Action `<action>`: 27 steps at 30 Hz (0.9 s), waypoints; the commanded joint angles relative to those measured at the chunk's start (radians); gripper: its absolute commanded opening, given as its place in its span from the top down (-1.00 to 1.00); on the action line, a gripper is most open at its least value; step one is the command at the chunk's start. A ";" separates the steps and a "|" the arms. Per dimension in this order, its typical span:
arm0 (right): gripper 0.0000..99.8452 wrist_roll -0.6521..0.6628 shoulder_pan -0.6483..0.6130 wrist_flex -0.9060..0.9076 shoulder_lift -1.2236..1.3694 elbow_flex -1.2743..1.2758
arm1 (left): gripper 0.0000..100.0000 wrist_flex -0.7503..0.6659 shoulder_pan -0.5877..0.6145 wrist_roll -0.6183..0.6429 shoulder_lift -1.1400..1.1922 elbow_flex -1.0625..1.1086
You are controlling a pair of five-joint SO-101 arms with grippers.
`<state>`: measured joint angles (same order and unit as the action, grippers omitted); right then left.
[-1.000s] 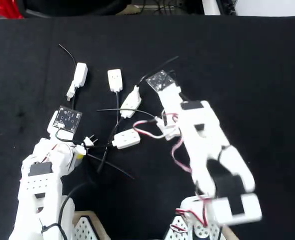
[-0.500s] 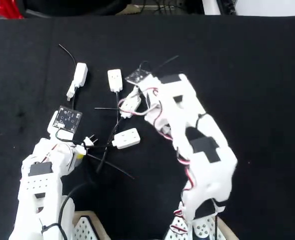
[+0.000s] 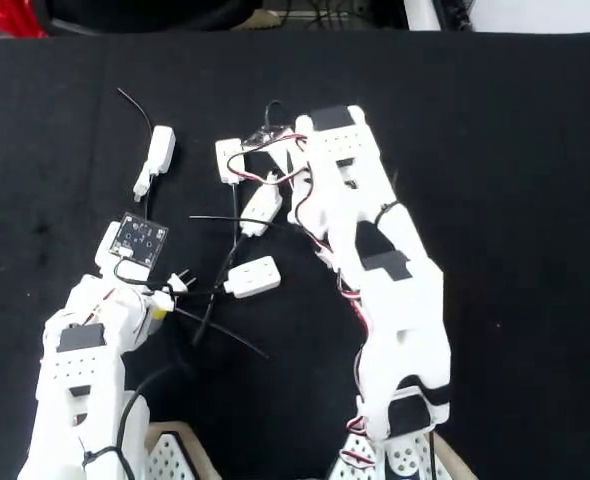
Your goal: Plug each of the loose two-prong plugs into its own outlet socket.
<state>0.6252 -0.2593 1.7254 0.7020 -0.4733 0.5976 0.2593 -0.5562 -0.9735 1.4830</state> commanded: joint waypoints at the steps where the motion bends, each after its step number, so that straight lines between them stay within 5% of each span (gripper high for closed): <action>1: 0.70 0.026 -0.014 0.037 0.005 -0.047 | 0.46 -0.009 -0.008 -0.011 -0.008 -0.002; 14: 0.85 0.144 0.034 -0.020 0.090 -0.053 | 0.46 -0.009 -0.008 -0.012 -0.008 -0.002; 27: 0.98 0.120 0.003 0.041 0.082 -0.142 | 0.46 0.005 -0.008 -0.014 -0.008 -0.005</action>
<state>0.7679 -0.2394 1.7269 0.8017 -0.5255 0.6007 0.2593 -0.5654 -0.9735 1.4830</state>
